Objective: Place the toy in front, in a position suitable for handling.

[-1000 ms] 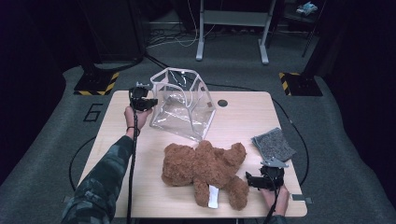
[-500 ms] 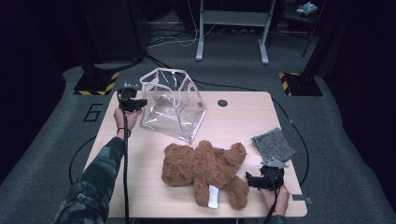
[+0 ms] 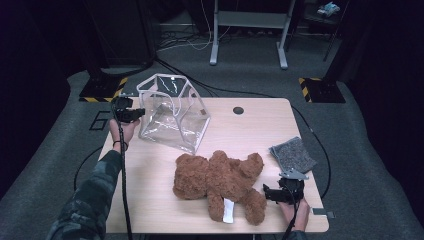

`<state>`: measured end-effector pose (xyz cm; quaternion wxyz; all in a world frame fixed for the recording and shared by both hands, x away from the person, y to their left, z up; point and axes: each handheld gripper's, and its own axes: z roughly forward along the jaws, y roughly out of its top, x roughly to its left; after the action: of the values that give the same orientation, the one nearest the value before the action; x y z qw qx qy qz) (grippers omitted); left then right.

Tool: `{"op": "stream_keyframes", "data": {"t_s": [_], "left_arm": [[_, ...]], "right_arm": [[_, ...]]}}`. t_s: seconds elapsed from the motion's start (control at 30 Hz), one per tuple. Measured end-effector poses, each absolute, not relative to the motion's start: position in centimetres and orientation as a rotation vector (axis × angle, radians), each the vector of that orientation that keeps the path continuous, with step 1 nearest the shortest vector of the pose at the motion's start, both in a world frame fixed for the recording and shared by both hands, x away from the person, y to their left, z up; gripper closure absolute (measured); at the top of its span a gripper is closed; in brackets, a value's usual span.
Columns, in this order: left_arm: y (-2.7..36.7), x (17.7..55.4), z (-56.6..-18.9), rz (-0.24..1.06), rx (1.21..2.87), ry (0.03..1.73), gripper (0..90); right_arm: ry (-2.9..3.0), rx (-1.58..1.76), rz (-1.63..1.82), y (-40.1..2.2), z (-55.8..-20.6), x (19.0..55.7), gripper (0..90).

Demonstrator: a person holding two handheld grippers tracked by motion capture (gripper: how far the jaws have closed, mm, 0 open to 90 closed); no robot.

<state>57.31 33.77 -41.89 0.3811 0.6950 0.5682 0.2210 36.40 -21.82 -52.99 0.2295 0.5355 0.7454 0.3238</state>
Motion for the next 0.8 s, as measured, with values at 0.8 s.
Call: {"op": "stream_keyframes", "data": {"t_s": [0.8], "left_arm": [[38.7, 52.0, -42.1, 0.638, 1.704, 1.531, 87.1]], "right_arm": [[2.05, 1.476, 0.889, -21.8, -53.0, 36.4, 4.7]]}}
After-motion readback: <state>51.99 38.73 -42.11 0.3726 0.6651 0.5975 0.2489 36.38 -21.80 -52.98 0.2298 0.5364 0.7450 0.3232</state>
